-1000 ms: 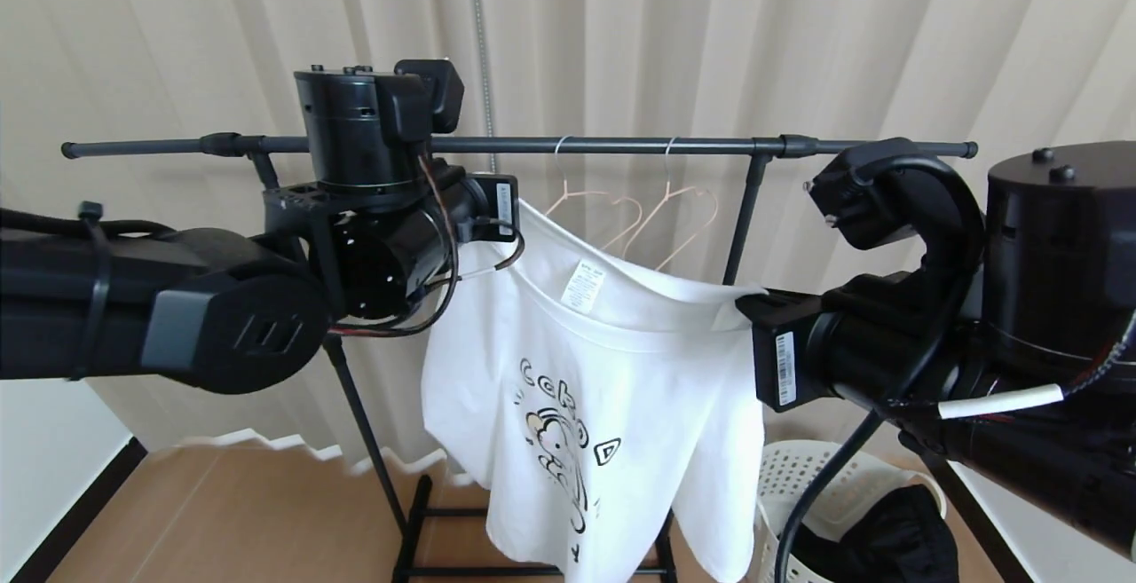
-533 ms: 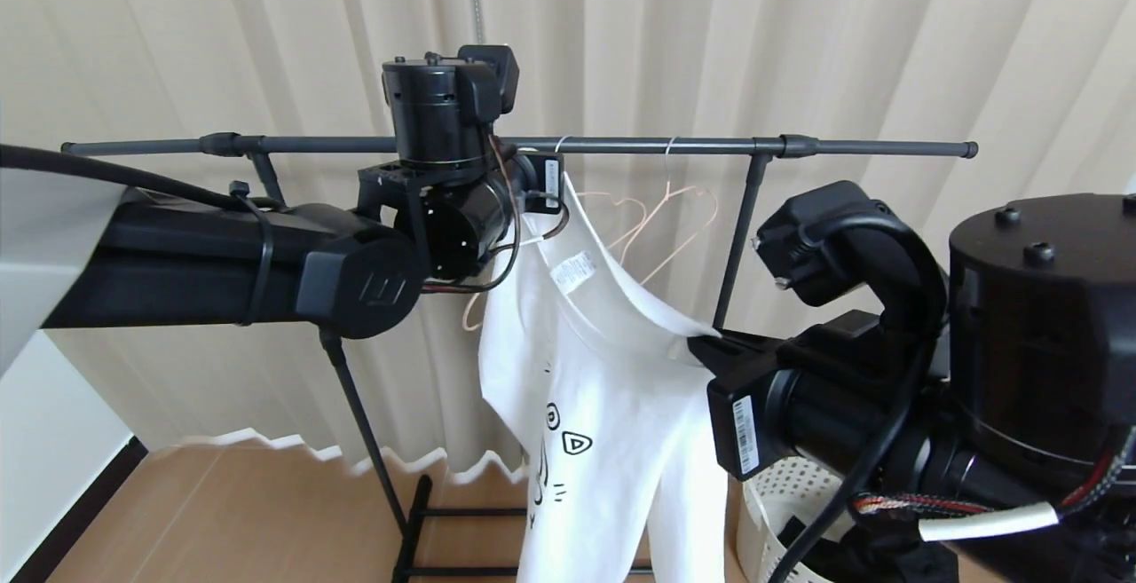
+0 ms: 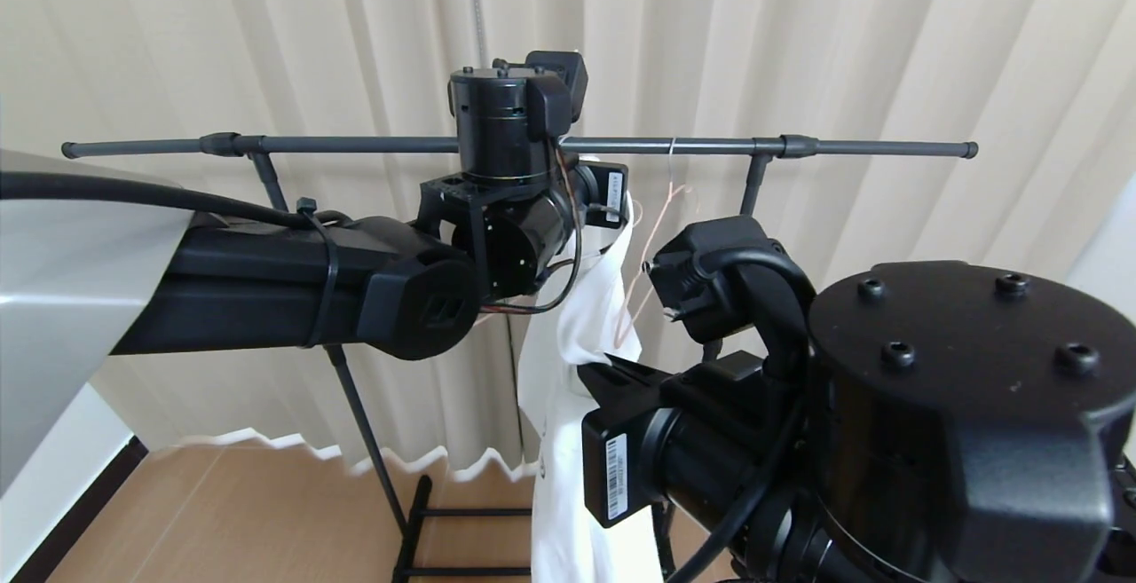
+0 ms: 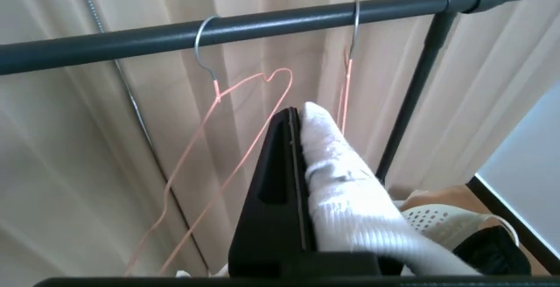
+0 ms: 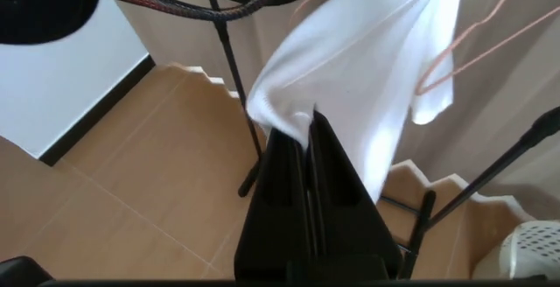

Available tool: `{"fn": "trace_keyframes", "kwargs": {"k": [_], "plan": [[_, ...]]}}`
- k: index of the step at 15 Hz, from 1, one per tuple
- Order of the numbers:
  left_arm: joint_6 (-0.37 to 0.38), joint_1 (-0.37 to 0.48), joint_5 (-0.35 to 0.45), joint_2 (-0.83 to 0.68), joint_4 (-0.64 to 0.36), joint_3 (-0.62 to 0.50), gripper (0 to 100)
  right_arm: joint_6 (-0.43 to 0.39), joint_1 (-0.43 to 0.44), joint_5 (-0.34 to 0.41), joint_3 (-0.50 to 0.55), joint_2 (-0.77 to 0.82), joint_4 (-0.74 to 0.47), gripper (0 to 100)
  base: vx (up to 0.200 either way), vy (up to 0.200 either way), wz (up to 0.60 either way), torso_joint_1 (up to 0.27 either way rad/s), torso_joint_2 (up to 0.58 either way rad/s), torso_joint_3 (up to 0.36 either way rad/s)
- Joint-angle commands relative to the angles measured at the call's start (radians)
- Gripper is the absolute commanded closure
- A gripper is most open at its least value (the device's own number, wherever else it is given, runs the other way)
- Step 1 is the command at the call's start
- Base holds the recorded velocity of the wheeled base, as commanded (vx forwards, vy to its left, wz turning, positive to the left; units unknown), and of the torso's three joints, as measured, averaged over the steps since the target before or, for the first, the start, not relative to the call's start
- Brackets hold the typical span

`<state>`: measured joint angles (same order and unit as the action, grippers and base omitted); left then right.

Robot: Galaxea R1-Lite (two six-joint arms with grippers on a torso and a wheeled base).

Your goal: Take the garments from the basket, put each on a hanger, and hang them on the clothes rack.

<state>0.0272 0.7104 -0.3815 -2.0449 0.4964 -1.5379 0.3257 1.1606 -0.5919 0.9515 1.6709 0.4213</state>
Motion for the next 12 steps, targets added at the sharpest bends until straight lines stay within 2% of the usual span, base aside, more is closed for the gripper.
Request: {"fn": "trace_keyframes", "kwargs": {"k": [1, 7, 12], "plan": [[0.000, 0.007, 0.000, 0.000, 0.001, -0.001, 100, 0.007, 0.005, 0.003, 0.013, 0.024, 0.001, 100, 0.000, 0.000, 0.00, 0.000, 0.00, 0.000], [-0.001, -0.002, -0.014, 0.035, -0.002, 0.027, 100, 0.003, -0.002, -0.002, 0.012, -0.003, -0.009, 100, 0.000, 0.000, 0.00, 0.000, 0.00, 0.000], [0.000, -0.029, -0.016, 0.098, -0.006, 0.079, 100, -0.028, -0.070, -0.003, -0.003, -0.013, -0.015, 100, 0.000, 0.000, 0.00, 0.000, 0.00, 0.000]]}}
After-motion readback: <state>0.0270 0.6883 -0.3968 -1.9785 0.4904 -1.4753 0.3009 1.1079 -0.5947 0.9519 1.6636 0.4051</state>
